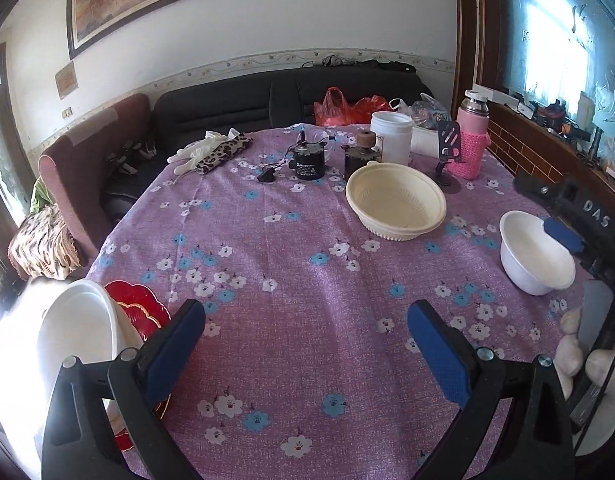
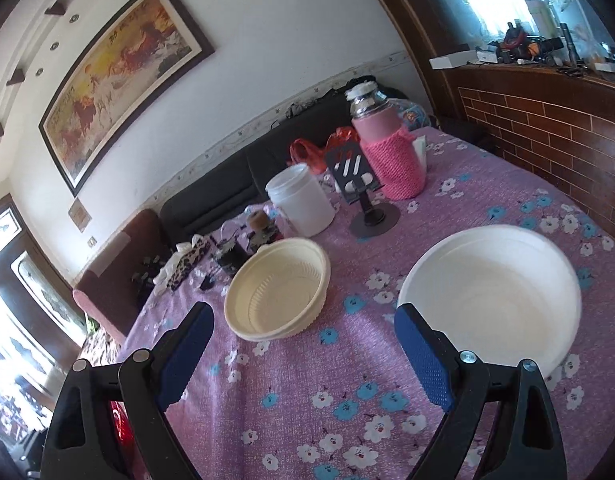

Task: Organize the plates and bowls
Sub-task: 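Move both grippers toward the small white bowl beside the thermos, then close both grippers on the rim of the small white bowl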

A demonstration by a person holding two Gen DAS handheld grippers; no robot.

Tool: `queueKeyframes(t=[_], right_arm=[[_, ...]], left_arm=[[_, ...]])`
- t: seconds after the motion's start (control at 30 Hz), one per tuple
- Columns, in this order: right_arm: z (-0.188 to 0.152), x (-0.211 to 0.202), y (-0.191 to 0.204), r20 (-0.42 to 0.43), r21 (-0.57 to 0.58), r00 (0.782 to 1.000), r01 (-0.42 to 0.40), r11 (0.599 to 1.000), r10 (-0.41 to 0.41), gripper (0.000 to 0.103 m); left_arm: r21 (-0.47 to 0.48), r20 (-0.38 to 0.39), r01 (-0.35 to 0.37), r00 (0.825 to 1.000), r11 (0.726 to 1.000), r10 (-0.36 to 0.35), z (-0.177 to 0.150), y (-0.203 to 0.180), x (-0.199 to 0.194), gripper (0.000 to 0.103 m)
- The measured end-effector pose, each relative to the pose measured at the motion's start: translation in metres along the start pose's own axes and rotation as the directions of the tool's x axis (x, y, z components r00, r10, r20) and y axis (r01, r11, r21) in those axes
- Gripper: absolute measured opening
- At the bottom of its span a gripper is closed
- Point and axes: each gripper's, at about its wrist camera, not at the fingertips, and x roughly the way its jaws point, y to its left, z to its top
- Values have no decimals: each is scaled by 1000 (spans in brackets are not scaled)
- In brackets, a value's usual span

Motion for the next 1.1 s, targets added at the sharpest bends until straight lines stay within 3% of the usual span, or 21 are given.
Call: queueKeyframes(t=[0.1, 0.2, 0.37, 0.57, 0.83, 0.9, 0.97, 1.1], right_arm=[[20, -29, -21, 70, 5, 997, 44, 999, -44, 94], [39, -55, -51, 119, -1, 982, 149, 989, -148, 94], [55, -71, -118, 104, 74, 939, 321, 944, -328, 94], [42, -33, -158, -25, 170, 952, 306, 937, -306, 93], [19, 0, -163, -122, 113, 946, 314, 943, -300, 80], [16, 3, -162, -140, 104, 945, 311, 945, -296, 77], [15, 7, -161, -153, 94, 943, 310, 946, -294, 73], [11, 14, -160, -178, 78, 938, 315, 946, -297, 69]], left_arm=[[-24, -5, 33, 999, 999, -33, -1, 6, -1, 101], [-65, -15, 89, 996, 994, -90, -2, 11, 2, 101], [-130, -74, 198, 975, 972, -208, -1, 2, 18, 101], [-127, -163, 331, 923, 935, -349, 20, -45, 41, 101], [-41, -214, 403, 890, 914, -402, 57, -127, 90, 101], [-43, -255, 423, 871, 905, -419, 62, -148, 112, 95], [-59, -301, 445, 845, 893, -441, 64, -166, 134, 79], [-97, -364, 470, 804, 877, -471, 65, -192, 168, 68]])
